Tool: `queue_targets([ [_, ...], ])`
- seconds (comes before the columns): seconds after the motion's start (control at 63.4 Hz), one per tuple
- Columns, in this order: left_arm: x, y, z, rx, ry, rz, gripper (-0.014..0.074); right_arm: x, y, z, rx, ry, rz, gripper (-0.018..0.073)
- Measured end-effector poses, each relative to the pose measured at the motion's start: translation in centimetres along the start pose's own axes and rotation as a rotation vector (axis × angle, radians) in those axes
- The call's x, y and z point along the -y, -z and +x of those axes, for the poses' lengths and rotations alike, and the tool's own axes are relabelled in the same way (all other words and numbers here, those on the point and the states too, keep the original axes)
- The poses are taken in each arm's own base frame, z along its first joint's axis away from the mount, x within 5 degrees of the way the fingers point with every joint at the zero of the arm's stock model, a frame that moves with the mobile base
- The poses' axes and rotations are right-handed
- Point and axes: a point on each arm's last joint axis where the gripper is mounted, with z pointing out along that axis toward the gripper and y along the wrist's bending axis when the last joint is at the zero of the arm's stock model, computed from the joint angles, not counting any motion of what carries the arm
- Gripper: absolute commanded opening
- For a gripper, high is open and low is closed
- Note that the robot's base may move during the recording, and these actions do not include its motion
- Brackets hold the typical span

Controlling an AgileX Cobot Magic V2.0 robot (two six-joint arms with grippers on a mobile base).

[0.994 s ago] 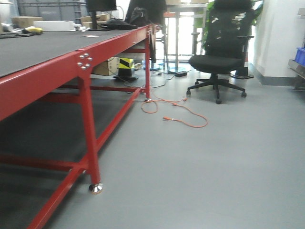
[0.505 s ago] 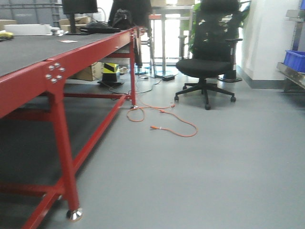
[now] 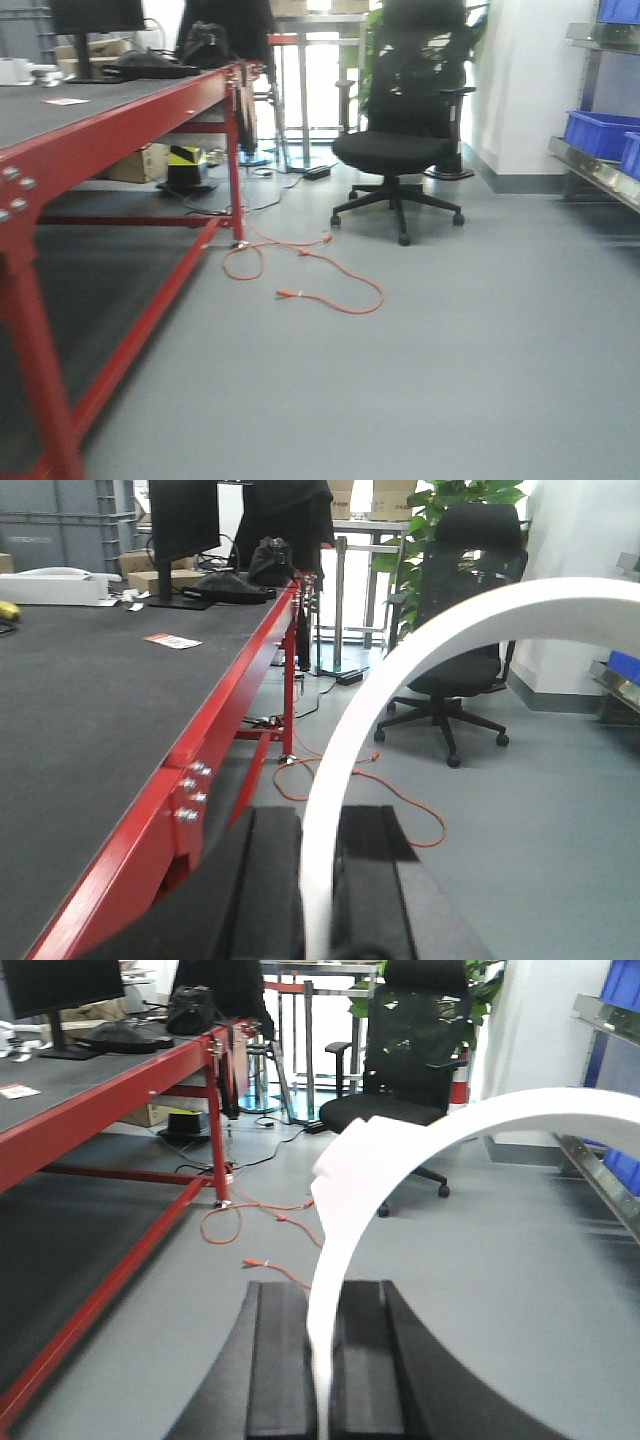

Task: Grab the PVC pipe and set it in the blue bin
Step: 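Drive the base toward the steel shelf of blue bins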

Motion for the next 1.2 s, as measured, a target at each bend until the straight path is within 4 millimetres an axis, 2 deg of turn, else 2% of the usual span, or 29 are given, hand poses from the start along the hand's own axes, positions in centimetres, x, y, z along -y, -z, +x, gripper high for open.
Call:
queue_targets([
  [1.199, 0.0, 0.0, 0.0, 0.0, 0.0, 0.0, -0.0111, 0.0, 0.0, 0.02, -0.002, 0.0, 0.0, -0.0169],
])
